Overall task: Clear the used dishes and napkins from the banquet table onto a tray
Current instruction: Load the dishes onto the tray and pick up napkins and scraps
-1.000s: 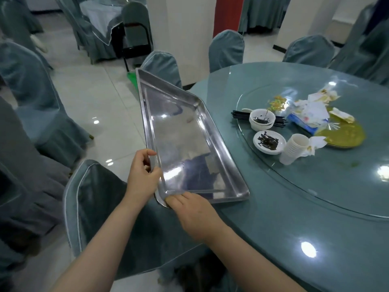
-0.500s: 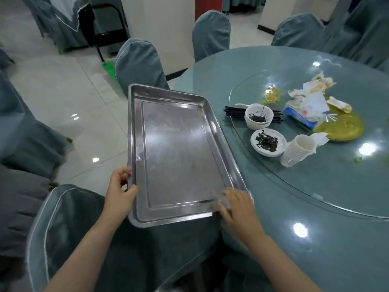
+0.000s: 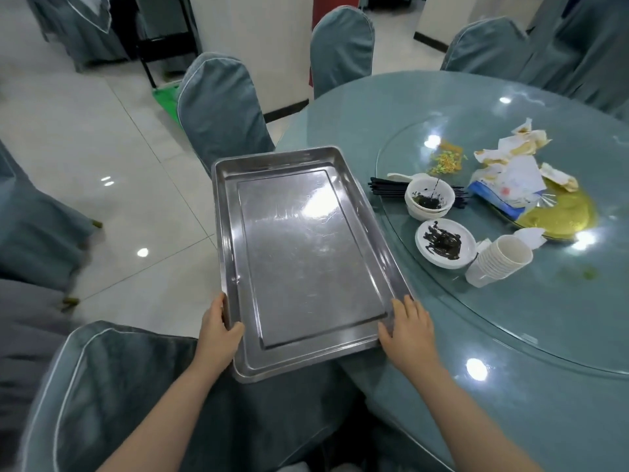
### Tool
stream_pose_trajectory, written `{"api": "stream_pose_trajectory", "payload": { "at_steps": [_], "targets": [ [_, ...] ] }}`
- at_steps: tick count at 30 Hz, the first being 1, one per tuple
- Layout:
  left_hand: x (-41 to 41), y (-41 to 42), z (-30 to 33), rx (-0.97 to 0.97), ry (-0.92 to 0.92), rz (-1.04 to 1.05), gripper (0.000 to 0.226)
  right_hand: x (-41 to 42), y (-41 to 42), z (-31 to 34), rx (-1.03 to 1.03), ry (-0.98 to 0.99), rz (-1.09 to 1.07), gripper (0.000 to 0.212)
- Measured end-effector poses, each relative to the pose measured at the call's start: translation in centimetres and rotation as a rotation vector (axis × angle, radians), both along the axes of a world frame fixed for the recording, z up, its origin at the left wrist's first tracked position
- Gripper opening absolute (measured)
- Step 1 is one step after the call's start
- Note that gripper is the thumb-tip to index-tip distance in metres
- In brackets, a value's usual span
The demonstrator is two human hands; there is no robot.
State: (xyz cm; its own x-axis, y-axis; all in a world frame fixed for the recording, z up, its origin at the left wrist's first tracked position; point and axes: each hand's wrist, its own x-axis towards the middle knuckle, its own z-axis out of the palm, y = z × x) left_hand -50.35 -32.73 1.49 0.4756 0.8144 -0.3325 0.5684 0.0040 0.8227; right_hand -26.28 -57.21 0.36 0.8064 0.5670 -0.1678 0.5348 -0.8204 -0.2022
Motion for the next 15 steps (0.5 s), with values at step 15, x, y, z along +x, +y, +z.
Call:
{"api": "stream_pose_trajectory", "payload": {
  "at_steps": [15],
  "targets": [
    [2.2,0.0,1.1,0.325,0.133,0.045,0.058,1.6,-0.7,-0.7,0.164,-0.070,-0.046,0.049]
  ]
}}
